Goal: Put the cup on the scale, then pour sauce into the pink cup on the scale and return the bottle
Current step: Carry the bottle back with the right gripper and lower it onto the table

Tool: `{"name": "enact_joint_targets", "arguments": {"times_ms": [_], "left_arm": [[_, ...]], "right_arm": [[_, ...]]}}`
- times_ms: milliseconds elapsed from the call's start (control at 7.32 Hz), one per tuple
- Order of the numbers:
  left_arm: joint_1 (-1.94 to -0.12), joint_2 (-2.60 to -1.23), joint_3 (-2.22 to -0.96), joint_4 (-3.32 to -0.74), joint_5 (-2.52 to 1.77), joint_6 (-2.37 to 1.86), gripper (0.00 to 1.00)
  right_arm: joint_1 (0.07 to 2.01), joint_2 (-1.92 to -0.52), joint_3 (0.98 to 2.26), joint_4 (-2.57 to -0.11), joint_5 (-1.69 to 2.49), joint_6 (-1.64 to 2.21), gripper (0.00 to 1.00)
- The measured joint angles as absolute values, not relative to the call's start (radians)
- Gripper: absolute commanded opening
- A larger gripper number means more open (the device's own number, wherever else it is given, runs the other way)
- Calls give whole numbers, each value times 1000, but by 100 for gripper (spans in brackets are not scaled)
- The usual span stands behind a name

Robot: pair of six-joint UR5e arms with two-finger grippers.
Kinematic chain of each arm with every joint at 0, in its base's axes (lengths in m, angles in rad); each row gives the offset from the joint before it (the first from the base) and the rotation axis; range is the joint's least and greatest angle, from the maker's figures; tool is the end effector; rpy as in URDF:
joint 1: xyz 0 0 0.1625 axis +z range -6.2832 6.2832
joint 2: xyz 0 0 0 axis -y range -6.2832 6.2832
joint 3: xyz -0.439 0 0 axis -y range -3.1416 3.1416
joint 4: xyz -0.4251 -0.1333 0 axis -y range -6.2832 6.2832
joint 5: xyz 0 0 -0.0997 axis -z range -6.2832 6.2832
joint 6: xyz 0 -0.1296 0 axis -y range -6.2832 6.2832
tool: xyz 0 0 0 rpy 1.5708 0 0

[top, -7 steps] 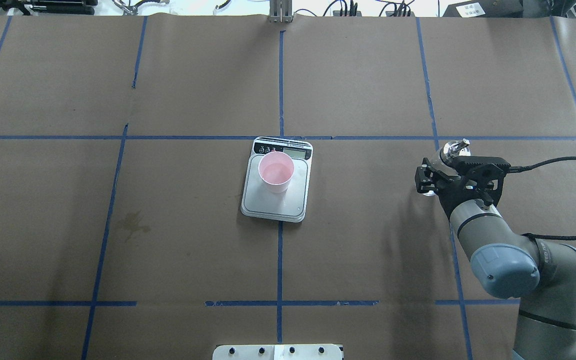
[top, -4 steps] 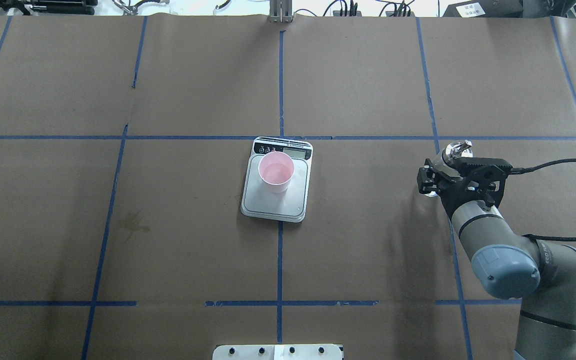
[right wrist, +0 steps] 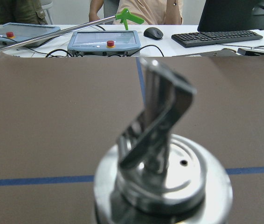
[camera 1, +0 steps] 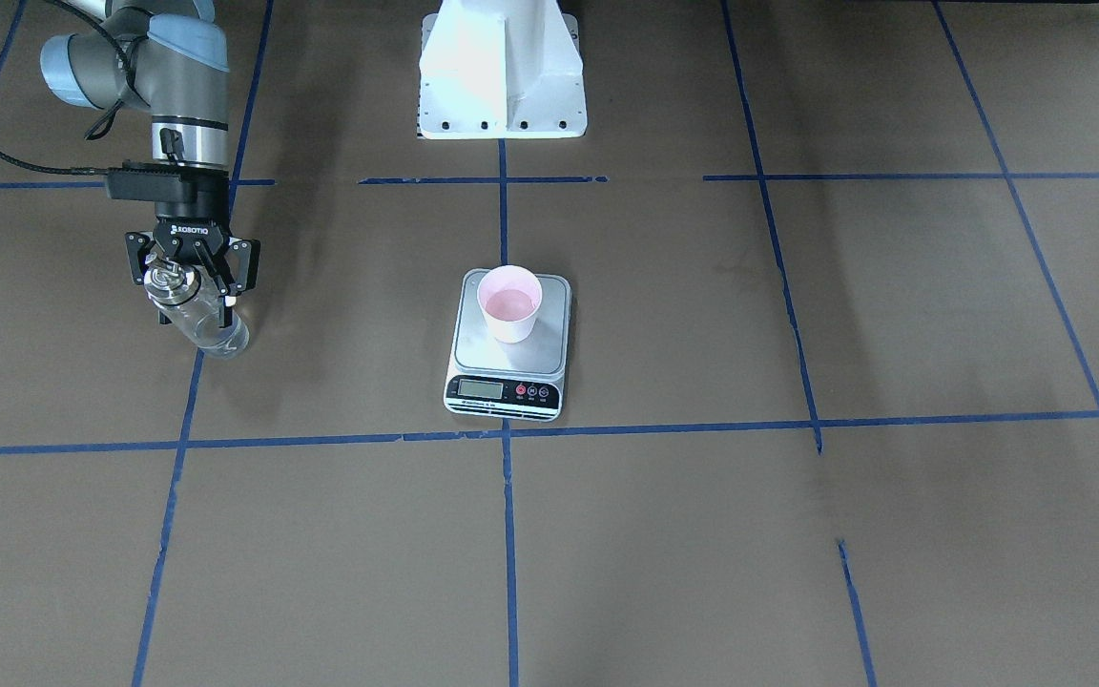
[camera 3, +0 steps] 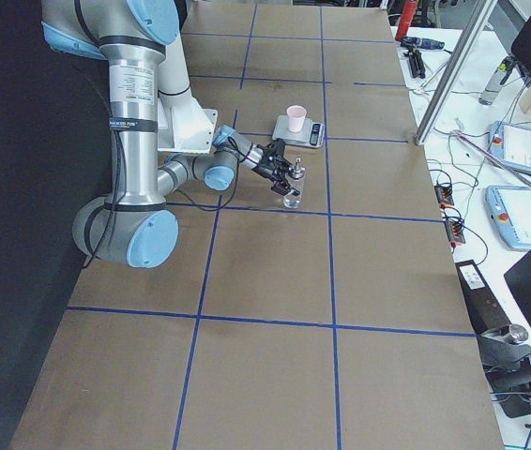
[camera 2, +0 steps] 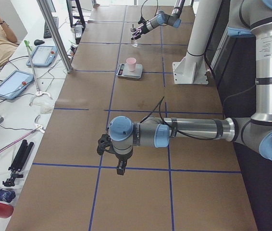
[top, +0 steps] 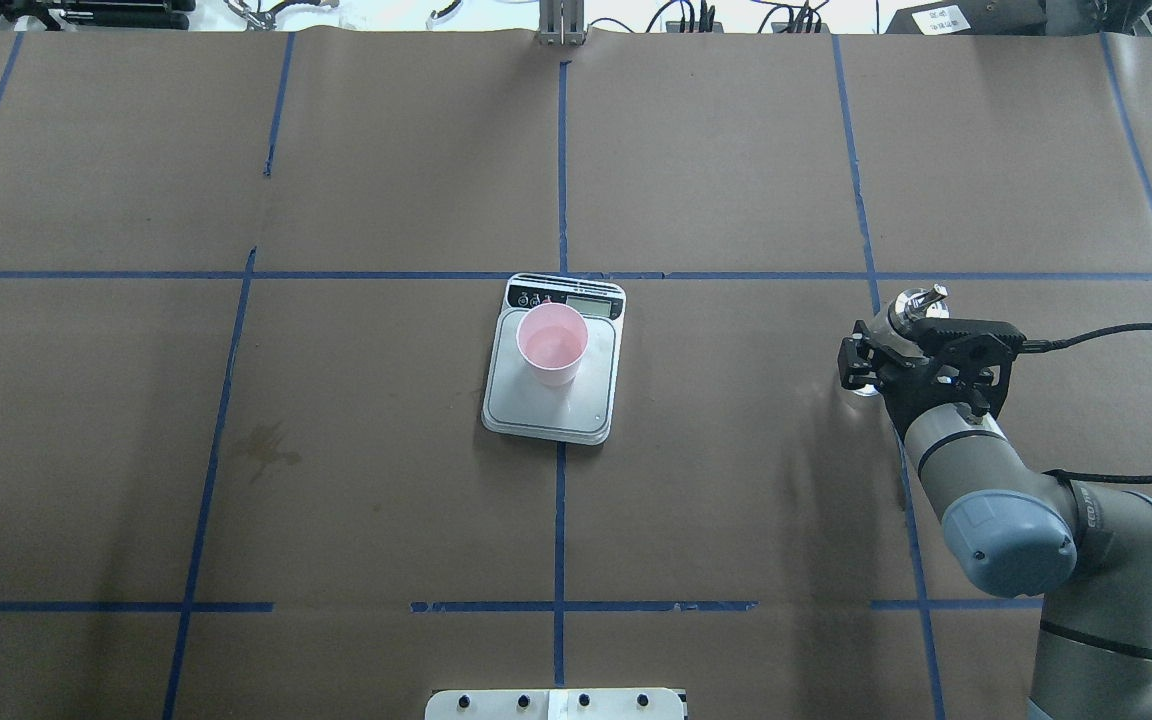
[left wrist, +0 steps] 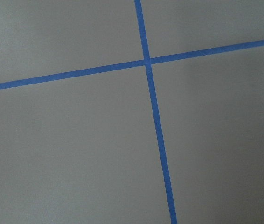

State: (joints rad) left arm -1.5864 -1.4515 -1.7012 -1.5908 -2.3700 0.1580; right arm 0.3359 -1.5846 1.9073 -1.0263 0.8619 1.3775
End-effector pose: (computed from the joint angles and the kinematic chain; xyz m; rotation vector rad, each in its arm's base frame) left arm -0.0478 -0.4746 0.6809 0.0987 0.7943 0.1471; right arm -0.4349 -0.3824 0.4543 0.8609 -0.6302 0.4359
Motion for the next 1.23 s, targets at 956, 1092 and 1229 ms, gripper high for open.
{"name": "enact_joint_targets", "arguments": {"times_ms": [956, 1092, 1229], "left_arm": [[-1586, -1453, -1698, -1606, -2370, 158, 100], [-1586, -1453, -1698, -1606, -2370, 158, 100], [-1586, -1453, -1698, -1606, -2370, 158, 100]], "right_arm": [[326, -1583, 1908, -1026, 844, 1379, 100], [310, -1583, 1908, -1026, 823, 1379, 100], [287, -1584, 1908, -1026, 794, 1379, 100]]}}
